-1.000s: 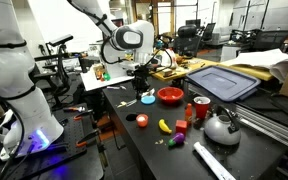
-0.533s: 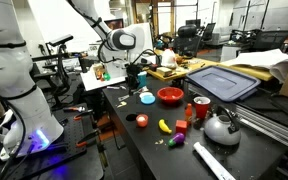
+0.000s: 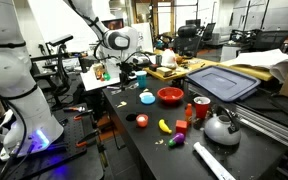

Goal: Move the fork on the right to the left

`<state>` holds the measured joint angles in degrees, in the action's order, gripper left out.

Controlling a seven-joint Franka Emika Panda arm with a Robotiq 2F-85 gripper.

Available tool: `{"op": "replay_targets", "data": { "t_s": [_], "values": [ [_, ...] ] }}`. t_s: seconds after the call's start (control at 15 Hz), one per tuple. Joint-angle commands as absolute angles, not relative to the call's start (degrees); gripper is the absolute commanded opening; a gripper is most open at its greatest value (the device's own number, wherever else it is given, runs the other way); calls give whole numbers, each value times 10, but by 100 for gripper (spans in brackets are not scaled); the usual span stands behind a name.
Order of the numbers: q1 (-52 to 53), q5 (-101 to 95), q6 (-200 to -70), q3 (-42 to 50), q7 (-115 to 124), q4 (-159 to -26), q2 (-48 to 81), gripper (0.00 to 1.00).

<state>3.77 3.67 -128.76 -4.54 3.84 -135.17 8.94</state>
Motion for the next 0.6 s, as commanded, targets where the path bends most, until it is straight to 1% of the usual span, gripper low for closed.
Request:
{"op": "replay_targets", "data": {
  "t_s": [0.0, 0.53],
  "values": [
    [59, 75, -1268, -63, 86, -1334, 104, 1],
    [107, 132, -1282, -90, 198, -1281, 173, 1]
  ]
}}
